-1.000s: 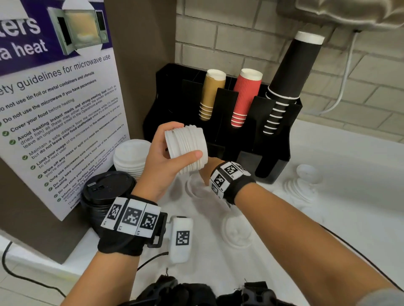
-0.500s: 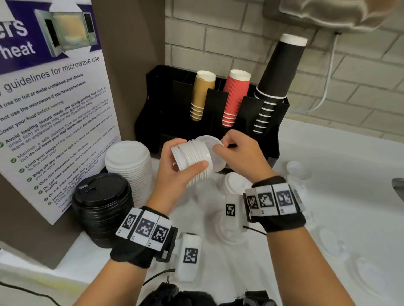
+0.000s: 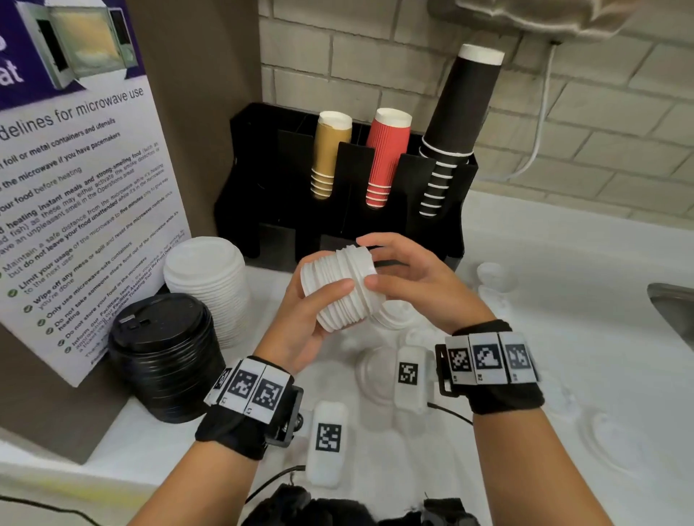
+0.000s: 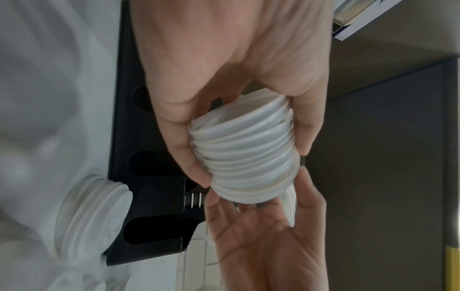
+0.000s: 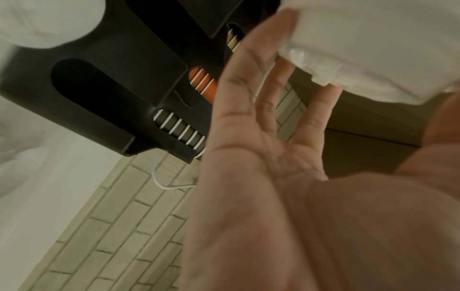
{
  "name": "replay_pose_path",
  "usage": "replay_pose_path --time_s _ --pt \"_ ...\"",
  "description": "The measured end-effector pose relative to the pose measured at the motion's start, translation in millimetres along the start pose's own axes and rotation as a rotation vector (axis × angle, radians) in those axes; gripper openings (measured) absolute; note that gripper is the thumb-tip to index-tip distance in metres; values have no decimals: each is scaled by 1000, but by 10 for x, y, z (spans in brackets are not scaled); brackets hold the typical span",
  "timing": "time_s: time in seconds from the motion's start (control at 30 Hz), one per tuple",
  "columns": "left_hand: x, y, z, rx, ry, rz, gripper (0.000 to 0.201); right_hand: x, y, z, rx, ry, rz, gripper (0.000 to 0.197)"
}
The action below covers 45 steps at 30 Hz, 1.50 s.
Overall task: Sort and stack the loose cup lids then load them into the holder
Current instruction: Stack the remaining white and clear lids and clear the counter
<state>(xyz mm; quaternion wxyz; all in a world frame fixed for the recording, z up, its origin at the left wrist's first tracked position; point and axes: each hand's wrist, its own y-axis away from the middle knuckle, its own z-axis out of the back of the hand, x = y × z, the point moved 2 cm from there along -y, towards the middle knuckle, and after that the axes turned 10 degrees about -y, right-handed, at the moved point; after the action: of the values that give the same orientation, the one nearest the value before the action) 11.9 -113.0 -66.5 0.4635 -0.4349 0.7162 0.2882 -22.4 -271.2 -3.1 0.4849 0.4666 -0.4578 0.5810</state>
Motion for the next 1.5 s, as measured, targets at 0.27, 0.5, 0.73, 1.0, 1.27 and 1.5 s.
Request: replay_pose_path --time_s 0.27,0.5,0.73,1.0,1.27,1.5 --pt "12 7 11 -36 77 81 80 45 -26 -28 29 64 30 51" --pt "65 -32 114 -66 -47 213 56 -144 -88 -63 -61 142 -45 48" --pt "167 -77 236 -142 -272 332 32 -426 -38 -73 -127 359 -73 48" --pt "276 -120 354 -171 -555 420 18 -554 -108 -252 -36 637 -79 45" --pt "123 -89 431 -279 -810 310 36 -434 -87 -199 19 692 -27 33" --pt "-13 -84 378 -240 -828 124 30 -575 234 -151 251 1042 -449 90"
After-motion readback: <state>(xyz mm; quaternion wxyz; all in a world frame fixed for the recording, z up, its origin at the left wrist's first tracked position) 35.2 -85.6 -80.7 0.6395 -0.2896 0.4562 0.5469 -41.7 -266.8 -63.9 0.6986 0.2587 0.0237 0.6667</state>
